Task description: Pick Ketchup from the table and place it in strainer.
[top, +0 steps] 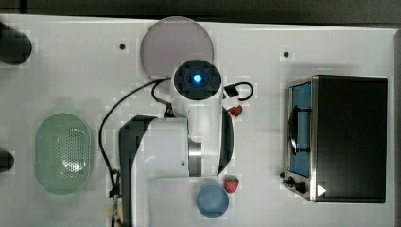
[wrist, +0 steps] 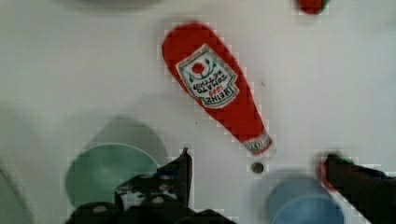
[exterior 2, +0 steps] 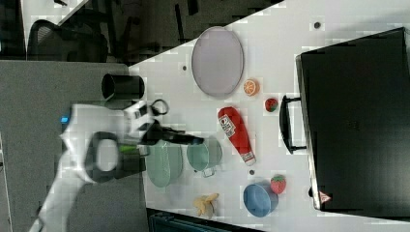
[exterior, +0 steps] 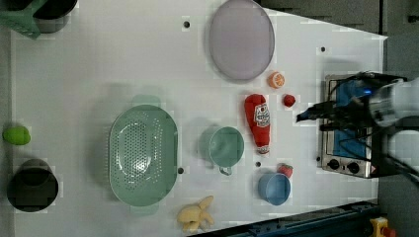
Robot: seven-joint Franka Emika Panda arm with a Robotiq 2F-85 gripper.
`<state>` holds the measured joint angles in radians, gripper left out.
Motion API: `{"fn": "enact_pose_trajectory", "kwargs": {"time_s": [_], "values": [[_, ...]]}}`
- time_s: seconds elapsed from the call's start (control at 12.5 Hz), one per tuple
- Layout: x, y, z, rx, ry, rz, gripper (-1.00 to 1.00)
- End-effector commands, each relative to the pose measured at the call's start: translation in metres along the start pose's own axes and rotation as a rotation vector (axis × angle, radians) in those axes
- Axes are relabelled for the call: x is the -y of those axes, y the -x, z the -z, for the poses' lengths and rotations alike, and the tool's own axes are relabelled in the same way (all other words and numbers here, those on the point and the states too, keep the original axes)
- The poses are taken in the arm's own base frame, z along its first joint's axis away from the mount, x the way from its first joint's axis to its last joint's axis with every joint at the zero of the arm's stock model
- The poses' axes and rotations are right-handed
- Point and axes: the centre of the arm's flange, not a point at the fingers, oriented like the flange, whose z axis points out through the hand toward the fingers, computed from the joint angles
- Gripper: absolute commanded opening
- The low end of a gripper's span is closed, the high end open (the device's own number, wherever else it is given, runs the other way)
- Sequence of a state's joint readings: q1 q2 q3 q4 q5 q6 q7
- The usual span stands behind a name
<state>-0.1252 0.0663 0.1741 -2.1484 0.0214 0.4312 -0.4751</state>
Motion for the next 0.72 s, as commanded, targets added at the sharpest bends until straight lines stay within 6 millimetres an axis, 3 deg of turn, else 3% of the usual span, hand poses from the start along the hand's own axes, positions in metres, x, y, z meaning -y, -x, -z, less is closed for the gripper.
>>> {"fn": "enact_pose_trajectory", "kwargs": {"time_s": [0.08, 0.32, 0.72], "values": [[0.002, -0.006, -0.007, -0.117, -0.021, 0.344, 1.00], [0.004, -0.009, -0.058, -0.132, -0.022, 0.483, 1.00], [0.005, -0.014, -0.135, -0.139, -0.042, 0.477, 1.00]]}}
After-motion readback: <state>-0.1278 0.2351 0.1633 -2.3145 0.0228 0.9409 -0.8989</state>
